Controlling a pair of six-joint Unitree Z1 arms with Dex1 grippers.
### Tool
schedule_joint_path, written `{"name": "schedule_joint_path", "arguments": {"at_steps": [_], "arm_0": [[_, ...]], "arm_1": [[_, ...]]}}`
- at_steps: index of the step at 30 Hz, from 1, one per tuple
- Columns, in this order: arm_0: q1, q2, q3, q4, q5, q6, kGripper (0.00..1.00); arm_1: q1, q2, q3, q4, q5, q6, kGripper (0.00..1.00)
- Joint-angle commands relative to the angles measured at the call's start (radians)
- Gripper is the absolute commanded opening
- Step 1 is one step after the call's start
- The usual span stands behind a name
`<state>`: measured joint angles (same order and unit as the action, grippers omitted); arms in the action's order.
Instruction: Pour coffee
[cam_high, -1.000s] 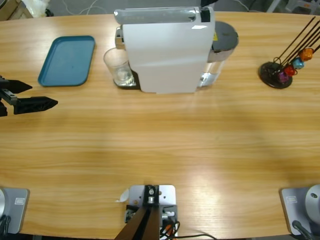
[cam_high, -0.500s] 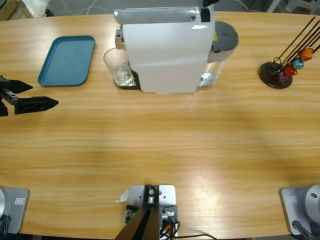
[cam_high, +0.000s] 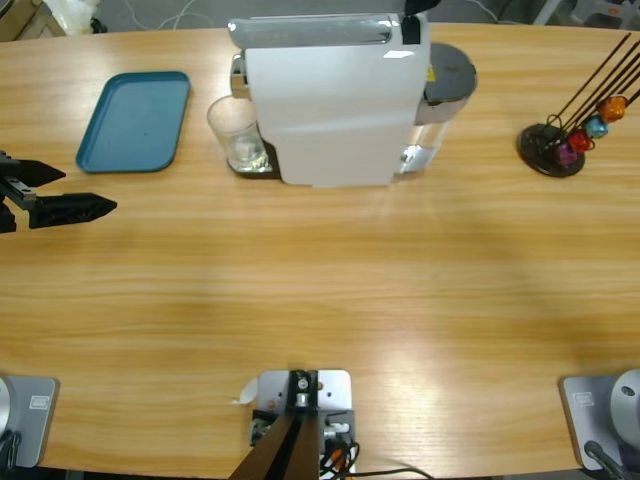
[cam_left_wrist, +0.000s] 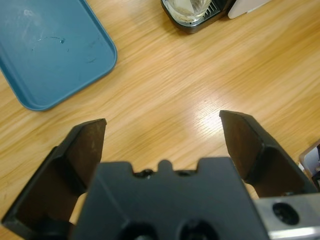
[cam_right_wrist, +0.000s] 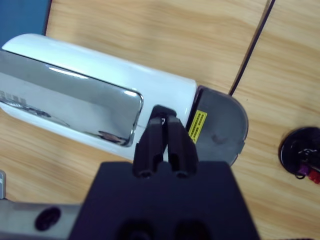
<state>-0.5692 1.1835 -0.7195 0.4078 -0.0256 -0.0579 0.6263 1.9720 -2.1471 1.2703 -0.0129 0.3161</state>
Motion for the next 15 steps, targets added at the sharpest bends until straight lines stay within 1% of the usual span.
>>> {"name": "schedule_joint_path", "arguments": {"at_steps": [1,4,6,8,10,12,15], "arm_0": [[-0.016,-0.009,-0.003,-0.01,0.007,-0.005,0.991],[-0.027,-0.043,-0.019,-0.01,-0.005,0.003,0.991],[-0.027,-0.057,-0.028,-0.01,-0.007,0.006,0.991],[-0.029,-0.063,-0.043,-0.01,-0.014,0.031,0.998],[-0.029,-0.058,-0.062,-0.011,-0.04,0.074,1.0],[-0.029,-0.048,-0.076,-0.027,-0.043,0.101,1.0],[-0.029,-0.021,-0.077,-0.078,-0.048,0.107,1.0]], "arm_1": [[0.053,-0.128,-0.109,-0.003,-0.036,-0.078,0.986],[0.124,-0.232,0.094,-0.03,-0.101,-0.078,1.0],[0.16,-0.351,0.332,-0.15,-0.11,-0.076,1.0],[0.174,-0.462,0.525,-0.266,-0.093,-0.071,1.0],[0.174,-0.562,0.678,-0.359,-0.067,-0.067,1.0],[0.174,-0.645,0.808,-0.453,-0.067,-0.067,1.0],[0.174,-0.762,1.014,-0.654,-0.069,-0.069,1.0]]}}
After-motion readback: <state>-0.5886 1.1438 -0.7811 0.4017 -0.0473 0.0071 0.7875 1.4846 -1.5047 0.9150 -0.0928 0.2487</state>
